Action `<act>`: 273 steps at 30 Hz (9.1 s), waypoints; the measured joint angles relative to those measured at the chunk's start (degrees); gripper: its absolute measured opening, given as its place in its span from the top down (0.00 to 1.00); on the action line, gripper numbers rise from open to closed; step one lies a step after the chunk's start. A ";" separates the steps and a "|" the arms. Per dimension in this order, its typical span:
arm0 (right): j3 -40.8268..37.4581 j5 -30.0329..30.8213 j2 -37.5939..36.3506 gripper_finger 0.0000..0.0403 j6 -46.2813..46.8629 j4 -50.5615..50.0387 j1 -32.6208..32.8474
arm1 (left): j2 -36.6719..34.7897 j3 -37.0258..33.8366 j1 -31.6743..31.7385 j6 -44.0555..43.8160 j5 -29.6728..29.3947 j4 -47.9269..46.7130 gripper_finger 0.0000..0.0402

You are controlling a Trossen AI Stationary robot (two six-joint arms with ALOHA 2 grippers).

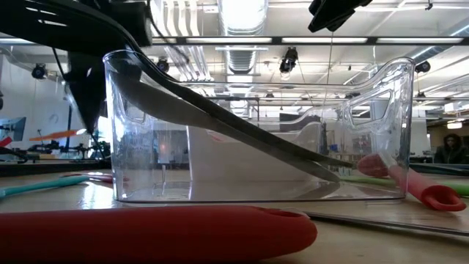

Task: Pick & Place Kitchen Items
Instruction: Put the orange spatula into the white bin, then put the white knife into the top transparent bin

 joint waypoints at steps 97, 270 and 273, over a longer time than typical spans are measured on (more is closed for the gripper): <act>-20.24 -0.16 0.75 0.64 2.10 63.05 -11.67 | 15.49 1.53 3.74 24.06 23.02 93.34 0.92; 6.16 -12.22 25.60 0.63 10.00 19.03 -20.96 | -17.36 3.06 4.59 37.53 1.95 55.64 0.49; 5.78 -12.15 21.83 0.66 9.88 17.53 -20.96 | -17.36 3.06 4.59 38.44 1.95 55.64 0.49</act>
